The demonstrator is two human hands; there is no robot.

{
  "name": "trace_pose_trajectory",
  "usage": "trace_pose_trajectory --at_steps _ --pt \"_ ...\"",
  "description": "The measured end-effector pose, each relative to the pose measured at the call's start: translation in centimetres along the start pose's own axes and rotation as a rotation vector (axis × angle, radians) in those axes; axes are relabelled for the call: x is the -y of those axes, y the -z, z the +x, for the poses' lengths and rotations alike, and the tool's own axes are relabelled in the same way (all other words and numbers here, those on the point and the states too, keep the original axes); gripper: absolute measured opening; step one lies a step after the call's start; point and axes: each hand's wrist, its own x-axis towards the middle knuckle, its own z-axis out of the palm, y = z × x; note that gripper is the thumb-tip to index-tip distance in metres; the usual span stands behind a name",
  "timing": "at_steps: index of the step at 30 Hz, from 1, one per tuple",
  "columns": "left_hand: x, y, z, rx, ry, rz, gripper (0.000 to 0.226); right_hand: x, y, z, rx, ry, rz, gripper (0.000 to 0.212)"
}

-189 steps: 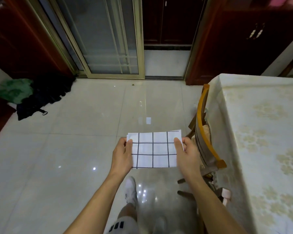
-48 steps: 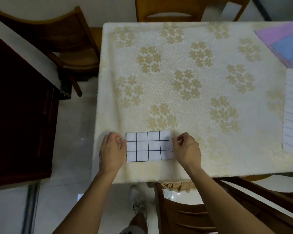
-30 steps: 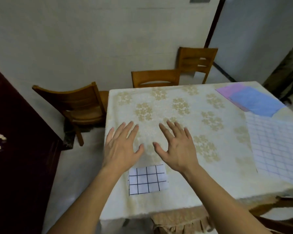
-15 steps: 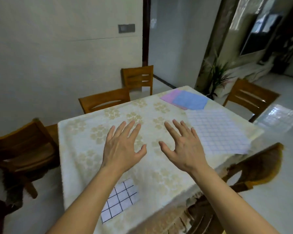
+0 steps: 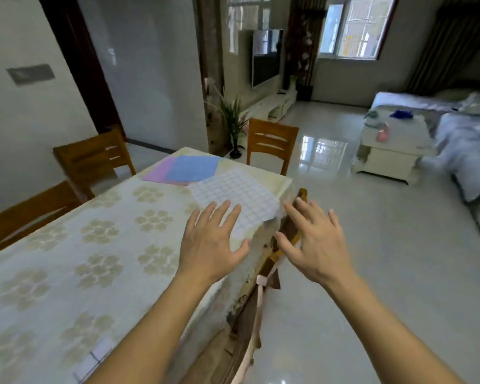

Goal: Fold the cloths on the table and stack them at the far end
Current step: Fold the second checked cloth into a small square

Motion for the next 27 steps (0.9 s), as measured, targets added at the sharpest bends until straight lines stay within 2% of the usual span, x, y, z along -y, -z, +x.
trace_pose_trajectory --at_steps 8,16,20,27 --pt "-16.6 -3.0 2.7 0.040 -0.179 -0.114 0.071 -15.1 5.3 -6.6 -0.087 -0.211 -0.042 0.073" --pt "-29.3 -6.2 4.3 0.058 -0.279 -0.148 0.073 -25.2 9.0 -11.3 -0.145 -0.324 -0.082 0.072" --pt "-32.7 -6.9 4.9 0.054 -0.330 -0.155 0.071 -28.6 10.0 -12.7 -0.156 -0.383 -0.096 0.073" --pt "-34.1 -9.7 7.8 0.077 -0.350 -0.143 0.070 -31.8 9.6 -11.4 -0.162 -0.424 -0.088 0.074"
